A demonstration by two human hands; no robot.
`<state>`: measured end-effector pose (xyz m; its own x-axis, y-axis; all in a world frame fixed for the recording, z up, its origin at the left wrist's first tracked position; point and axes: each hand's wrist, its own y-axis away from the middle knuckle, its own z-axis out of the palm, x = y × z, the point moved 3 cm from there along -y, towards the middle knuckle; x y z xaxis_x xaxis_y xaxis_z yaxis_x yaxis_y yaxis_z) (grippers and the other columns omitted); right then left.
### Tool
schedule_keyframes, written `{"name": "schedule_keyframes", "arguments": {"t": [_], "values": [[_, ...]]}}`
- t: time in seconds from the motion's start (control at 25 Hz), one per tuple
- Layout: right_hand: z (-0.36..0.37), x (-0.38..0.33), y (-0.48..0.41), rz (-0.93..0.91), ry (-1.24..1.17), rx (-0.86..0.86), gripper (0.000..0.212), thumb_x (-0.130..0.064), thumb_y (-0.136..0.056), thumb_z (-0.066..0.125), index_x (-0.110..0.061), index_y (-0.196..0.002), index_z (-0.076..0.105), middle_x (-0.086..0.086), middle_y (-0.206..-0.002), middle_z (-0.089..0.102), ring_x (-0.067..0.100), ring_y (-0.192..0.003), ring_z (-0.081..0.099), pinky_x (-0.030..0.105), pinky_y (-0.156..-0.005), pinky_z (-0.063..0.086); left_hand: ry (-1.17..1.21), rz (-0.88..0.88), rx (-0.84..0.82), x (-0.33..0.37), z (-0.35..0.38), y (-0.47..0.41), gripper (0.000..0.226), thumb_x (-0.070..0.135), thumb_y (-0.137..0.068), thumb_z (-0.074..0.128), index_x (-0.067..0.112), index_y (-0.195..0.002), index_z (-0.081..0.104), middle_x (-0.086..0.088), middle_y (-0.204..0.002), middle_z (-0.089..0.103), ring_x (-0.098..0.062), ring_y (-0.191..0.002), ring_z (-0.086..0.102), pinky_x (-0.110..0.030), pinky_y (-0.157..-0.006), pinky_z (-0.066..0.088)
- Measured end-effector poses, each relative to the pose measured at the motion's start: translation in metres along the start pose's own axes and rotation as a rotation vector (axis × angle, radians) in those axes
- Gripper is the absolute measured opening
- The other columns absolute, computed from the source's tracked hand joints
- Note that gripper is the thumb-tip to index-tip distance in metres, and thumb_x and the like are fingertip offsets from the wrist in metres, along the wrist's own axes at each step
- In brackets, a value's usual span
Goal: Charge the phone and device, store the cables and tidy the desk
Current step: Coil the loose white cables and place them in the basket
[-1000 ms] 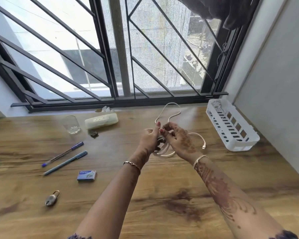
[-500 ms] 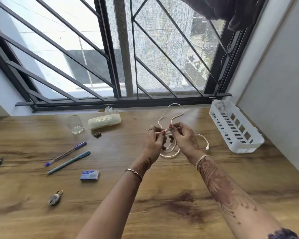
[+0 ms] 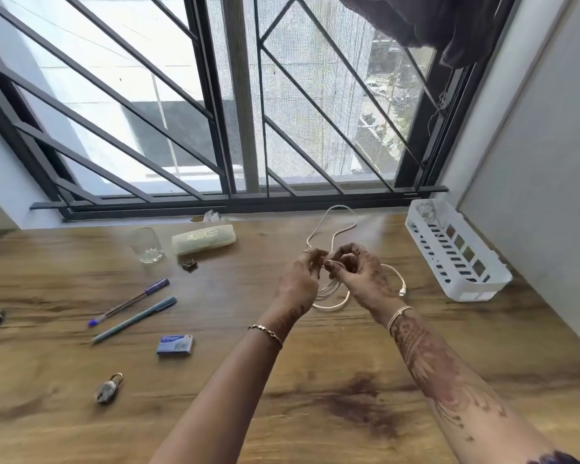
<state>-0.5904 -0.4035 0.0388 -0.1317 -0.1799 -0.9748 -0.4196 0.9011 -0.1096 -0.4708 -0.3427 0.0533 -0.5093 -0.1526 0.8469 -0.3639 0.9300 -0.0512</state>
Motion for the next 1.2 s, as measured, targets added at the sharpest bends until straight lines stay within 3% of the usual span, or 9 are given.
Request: {"name": "schedule_keyframes", "arguments": {"t": [0.08,0.2,0.4,0.56,0.8,0.96,1.08,1.2], "values": [[0.001,0.001,-0.001,-0.004,0.002,0.0,0.024,-0.006,-0.084,0.069,-0.011,-0.101,0.054,0.014,-0.082,0.07,0.016,-0.068,0.066,0.031,-0.07,0.054,-0.103,0.073,-0.019,0.004,0.0,0.003,0.034,0.016,-0.099,0.045,0.019,-0.131,0.055,-0.001,-0.107,0.065,-0.015,-0.097,0.06,-0.014,-0.076,0.037],[0.004,0.007,-0.002,-0.011,0.057,0.024,0.023,-0.009,-0.085,0.068,-0.013,-0.105,0.057,0.011,-0.082,0.073,0.02,-0.07,0.07,0.036,-0.072,0.058,-0.317,0.156,-0.06,-0.001,0.005,0.003,0.04,0.02,-0.1,0.043,0.027,-0.139,0.046,-0.01,-0.111,0.059,-0.025,-0.103,0.058,-0.025,-0.083,0.042],[0.014,0.007,-0.002,-0.035,0.188,0.038,0.017,-0.021,-0.085,0.069,-0.012,-0.1,0.066,0.003,-0.08,0.074,0.013,-0.074,0.072,0.028,-0.065,0.057,-0.529,0.183,0.086,-0.012,0.0,0.002,0.027,0.019,-0.101,0.039,0.018,-0.117,0.061,-0.009,-0.102,0.058,-0.027,-0.094,0.06,-0.032,-0.076,0.044],[0.017,0.007,-0.003,-0.036,0.195,-0.029,0.022,-0.02,-0.085,0.069,-0.01,-0.105,0.069,0.004,-0.084,0.075,0.012,-0.079,0.072,0.035,-0.08,0.058,-0.552,0.209,0.102,-0.016,-0.005,-0.001,0.026,0.019,-0.101,0.04,0.018,-0.118,0.06,-0.008,-0.105,0.06,-0.026,-0.098,0.059,-0.032,-0.08,0.045],[0.02,0.003,-0.002,0.008,0.385,-0.044,0.018,-0.019,-0.086,0.067,-0.018,-0.104,0.069,0.0,-0.089,0.075,0.01,-0.084,0.069,0.033,-0.085,0.055,-0.562,0.23,0.132,-0.02,-0.001,0.003,0.023,0.017,-0.1,0.041,0.017,-0.113,0.06,-0.006,-0.105,0.06,-0.027,-0.096,0.06,-0.035,-0.082,0.049],[0.021,-0.006,0.0,0.062,0.619,-0.013,0.02,-0.02,-0.083,0.063,-0.022,-0.101,0.073,0.003,-0.091,0.07,0.019,-0.087,0.064,0.021,-0.074,0.044,-0.476,0.237,0.14,-0.022,0.001,0.007,0.025,0.025,-0.099,0.043,0.018,-0.118,0.058,-0.007,-0.107,0.063,-0.03,-0.096,0.062,-0.041,-0.083,0.05],[0.021,-0.004,0.001,0.153,0.637,-0.044,0.015,-0.023,-0.078,0.065,-0.021,-0.089,0.074,0.003,-0.084,0.072,0.02,-0.086,0.065,0.025,-0.072,0.046,-0.455,0.25,0.144,-0.024,0.002,0.012,0.025,0.027,-0.098,0.045,0.017,-0.117,0.058,-0.008,-0.108,0.063,-0.031,-0.096,0.062,-0.042,-0.082,0.05],[0.02,-0.002,0.002,0.196,0.5,-0.1,0.006,-0.02,-0.076,0.068,-0.018,-0.071,0.07,-0.001,-0.065,0.064,0.014,-0.067,0.058,0.029,-0.064,0.046,-0.36,0.234,0.16,-0.027,-0.003,0.011,0.025,0.023,-0.095,0.052,0.014,-0.116,0.062,-0.009,-0.11,0.064,-0.03,-0.099,0.061,-0.04,-0.086,0.048]]}}
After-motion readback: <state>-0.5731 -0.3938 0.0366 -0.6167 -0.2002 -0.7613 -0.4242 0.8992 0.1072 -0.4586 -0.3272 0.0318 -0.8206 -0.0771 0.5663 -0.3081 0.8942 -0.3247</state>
